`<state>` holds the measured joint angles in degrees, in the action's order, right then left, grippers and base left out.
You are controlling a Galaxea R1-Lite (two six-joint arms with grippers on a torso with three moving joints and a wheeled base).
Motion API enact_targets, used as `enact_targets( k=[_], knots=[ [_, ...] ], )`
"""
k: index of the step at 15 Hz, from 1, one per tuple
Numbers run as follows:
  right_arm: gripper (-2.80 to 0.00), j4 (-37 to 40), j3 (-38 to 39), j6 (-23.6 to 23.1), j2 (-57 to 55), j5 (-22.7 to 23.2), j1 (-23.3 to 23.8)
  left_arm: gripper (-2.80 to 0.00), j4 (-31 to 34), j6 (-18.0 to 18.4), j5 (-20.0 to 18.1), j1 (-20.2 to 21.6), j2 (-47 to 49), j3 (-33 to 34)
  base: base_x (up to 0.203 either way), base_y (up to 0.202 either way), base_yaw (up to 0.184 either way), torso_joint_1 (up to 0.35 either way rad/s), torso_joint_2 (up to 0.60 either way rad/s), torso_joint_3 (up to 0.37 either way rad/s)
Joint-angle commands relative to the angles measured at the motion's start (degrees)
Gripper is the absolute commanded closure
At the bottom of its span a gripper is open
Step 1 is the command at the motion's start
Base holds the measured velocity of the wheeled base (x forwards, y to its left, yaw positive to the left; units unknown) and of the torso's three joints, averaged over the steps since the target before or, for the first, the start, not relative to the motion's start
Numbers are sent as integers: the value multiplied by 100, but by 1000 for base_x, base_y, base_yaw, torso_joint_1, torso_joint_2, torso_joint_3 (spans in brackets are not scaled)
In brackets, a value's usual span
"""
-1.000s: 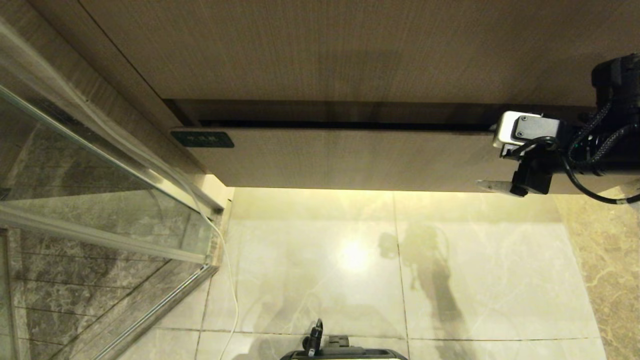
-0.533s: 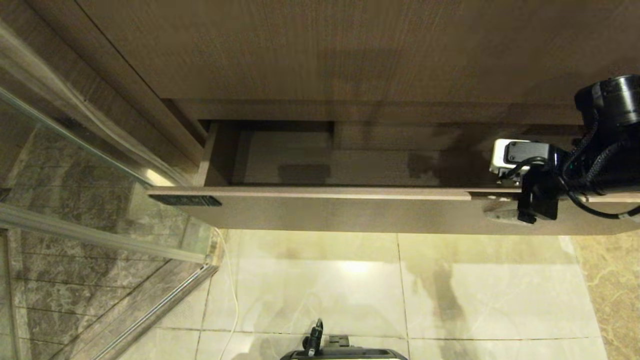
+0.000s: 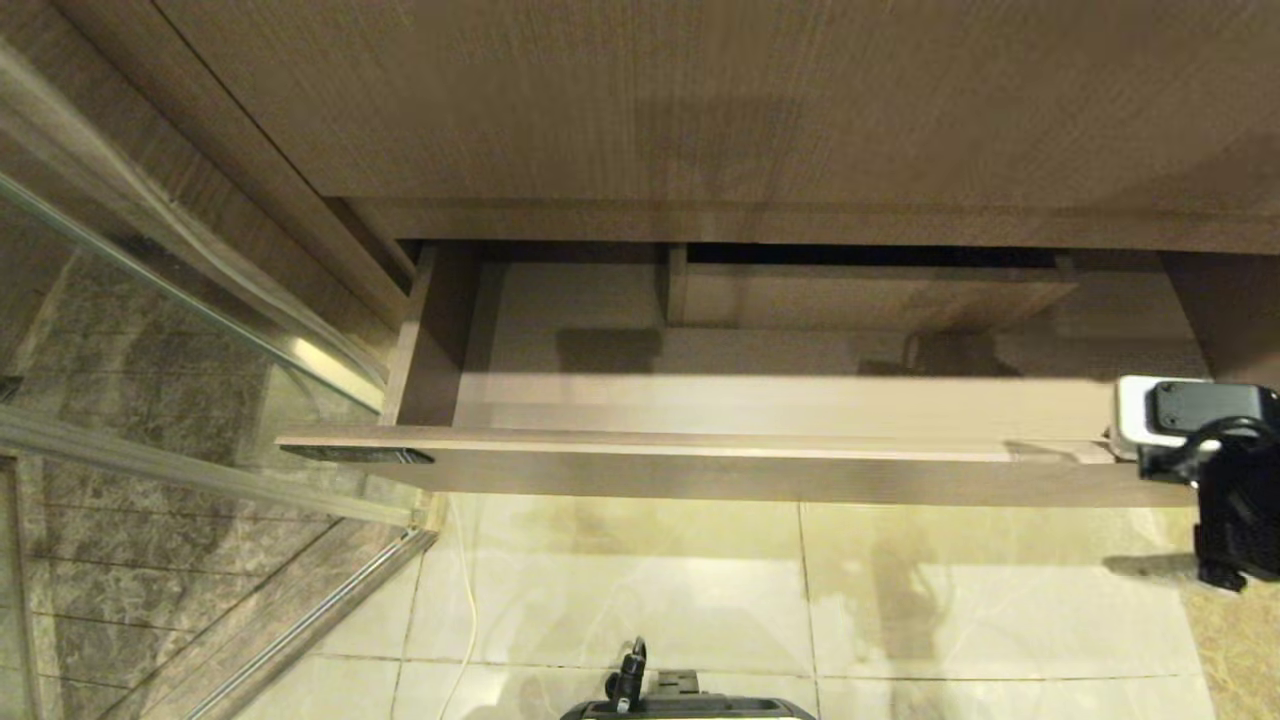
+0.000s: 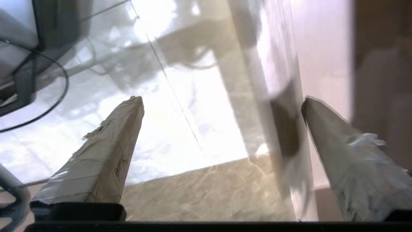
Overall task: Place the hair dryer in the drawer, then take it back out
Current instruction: Pull open the drawer
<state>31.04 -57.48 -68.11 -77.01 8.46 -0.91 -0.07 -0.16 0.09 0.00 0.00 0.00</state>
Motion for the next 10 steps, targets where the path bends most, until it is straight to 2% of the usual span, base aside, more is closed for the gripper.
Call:
enact_targets(
  k=[1, 3, 5, 6, 8, 9, 10],
  knots=[
    [-280, 256, 295, -37, 851, 18, 131, 0, -1, -2, -1, 0, -1, 9, 0, 0, 0, 0, 0, 0],
    [-280, 371, 417, -17, 1338, 114, 290, 0, -1, -2, -1, 0, 0, 9, 0, 0, 0, 0, 0, 0],
    [-280, 446, 464, 240, 1803, 495, 541, 0, -1, -2, -1, 0, -9, 9, 0, 0, 0, 0, 0, 0],
    [-280, 497, 500, 584, 2032, 649, 695, 0, -1, -2, -1, 0, 0, 9, 0, 0, 0, 0, 0, 0],
    [-280, 522, 530, 1298, 2482, 651, 791, 0, -1, -2, -1, 0, -9, 9, 0, 0, 0, 0, 0, 0],
    [0, 524, 542, 1583, 2682, 546, 804, 0, -1, -2, -1, 0, 0, 9, 0, 0, 0, 0, 0, 0],
    [0, 555, 555, 1869, 2868, 475, 814, 0, -1, -2, -1, 0, 0, 9, 0, 0, 0, 0, 0, 0]
  ],
)
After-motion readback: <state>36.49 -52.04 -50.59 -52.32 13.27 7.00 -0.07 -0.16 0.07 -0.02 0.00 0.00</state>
